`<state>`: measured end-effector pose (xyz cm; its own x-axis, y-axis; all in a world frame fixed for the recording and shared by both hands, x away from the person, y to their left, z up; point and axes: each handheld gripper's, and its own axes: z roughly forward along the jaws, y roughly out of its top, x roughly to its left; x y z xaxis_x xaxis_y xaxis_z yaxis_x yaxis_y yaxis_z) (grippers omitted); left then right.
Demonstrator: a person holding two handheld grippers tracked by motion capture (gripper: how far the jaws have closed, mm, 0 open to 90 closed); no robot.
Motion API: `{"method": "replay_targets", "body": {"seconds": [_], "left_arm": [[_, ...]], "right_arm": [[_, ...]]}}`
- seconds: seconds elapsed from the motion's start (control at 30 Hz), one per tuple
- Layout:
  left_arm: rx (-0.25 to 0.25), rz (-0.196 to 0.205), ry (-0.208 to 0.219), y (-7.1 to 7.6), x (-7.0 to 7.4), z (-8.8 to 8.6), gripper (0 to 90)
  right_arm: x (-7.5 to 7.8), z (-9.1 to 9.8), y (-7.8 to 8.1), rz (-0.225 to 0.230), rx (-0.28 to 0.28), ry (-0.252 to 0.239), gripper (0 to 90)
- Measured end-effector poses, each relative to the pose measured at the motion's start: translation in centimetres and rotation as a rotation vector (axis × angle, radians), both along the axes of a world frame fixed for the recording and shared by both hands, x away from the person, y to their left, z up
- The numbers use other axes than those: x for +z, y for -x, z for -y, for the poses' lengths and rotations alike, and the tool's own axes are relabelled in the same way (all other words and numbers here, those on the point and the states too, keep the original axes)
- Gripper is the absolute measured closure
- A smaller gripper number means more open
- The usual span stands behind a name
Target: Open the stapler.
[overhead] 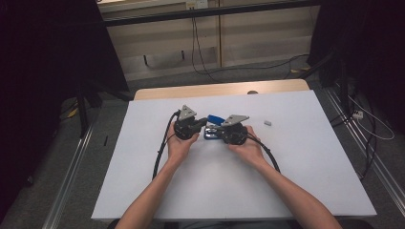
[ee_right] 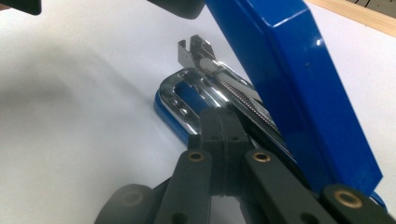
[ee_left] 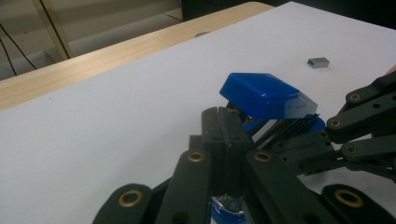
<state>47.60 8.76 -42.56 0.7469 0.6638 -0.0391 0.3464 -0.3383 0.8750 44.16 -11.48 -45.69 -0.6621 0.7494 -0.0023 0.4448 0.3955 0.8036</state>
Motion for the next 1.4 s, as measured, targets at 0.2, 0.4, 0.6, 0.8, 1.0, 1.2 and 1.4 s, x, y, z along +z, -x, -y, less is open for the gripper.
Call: {"method": "replay_targets", "body": {"seconds": [0.2, 0.4, 0.6, 0.8, 1.0, 1.2, 1.4], "left_arm": [[-0.002, 0.003, 0.010, -0.3, 0.0, 0.1, 90.0], [-0.005, 0.002, 0.011, -0.3, 0.0, 0.0, 90.0], [-0.009, -0.002, 0.018, -0.4, -0.1, 0.0, 90.0], [-0.008, 0.000, 0.014, -0.4, 0.0, 0.0, 90.0], [-0.009, 0.002, 0.014, -0.4, 0.1, 0.1, 90.0], [-0.005, 0.000, 0.023, -0.4, 0.0, 0.1, 90.0], [-0.004, 0.003, 0.029, -0.4, 0.1, 0.2, 90.0]], "right_arm": [[0.0, 0.0, 0.0, 0.000, -0.002, 0.000, 90.0], [0.0, -0.3, 0.0, 0.003, -0.004, 0.000, 90.0], [0.1, -0.3, 0.1, 0.006, -0.003, -0.002, 90.0], [1.0, -0.9, 0.5, 0.058, 0.014, -0.040, 90.0], [1.7, -1.3, 0.2, 0.100, -0.014, -0.062, 90.0], [1.5, -2.0, 0.1, 0.117, -0.025, -0.037, 90.0], [1.6, -2.2, -0.1, 0.134, -0.052, -0.049, 90.0]]}}
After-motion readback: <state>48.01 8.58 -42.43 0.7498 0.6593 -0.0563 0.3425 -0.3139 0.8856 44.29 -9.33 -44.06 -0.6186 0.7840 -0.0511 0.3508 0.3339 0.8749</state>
